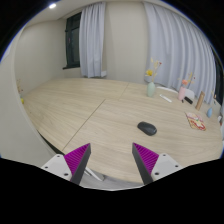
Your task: Arrange mouse
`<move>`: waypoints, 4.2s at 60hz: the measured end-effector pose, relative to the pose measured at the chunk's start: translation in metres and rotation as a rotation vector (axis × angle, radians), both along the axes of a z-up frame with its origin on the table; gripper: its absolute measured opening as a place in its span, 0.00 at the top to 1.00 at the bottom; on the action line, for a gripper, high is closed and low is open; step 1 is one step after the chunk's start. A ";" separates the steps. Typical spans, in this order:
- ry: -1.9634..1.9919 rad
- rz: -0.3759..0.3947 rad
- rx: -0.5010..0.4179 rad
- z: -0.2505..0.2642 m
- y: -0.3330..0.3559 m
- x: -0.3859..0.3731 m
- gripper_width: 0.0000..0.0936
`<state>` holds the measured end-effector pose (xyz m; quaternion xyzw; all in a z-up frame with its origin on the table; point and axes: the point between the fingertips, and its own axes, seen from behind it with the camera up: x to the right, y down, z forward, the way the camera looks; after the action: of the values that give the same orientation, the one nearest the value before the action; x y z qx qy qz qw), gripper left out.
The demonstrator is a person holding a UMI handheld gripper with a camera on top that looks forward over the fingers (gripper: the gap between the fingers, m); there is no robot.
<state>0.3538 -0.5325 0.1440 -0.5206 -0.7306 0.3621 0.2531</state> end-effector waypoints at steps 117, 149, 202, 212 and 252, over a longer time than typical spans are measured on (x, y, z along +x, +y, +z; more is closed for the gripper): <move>-0.051 -0.352 0.015 -0.156 0.180 -0.316 0.57; 0.205 -0.520 0.042 0.021 0.475 -0.450 0.58; 0.051 -0.600 0.048 -0.069 0.564 -0.360 0.09; 0.035 -0.548 -0.014 -0.039 0.480 -0.274 0.09; -0.006 -0.515 0.131 -0.050 0.405 -0.078 0.08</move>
<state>0.2758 -0.1272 0.0937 -0.6728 -0.5967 0.2363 0.3680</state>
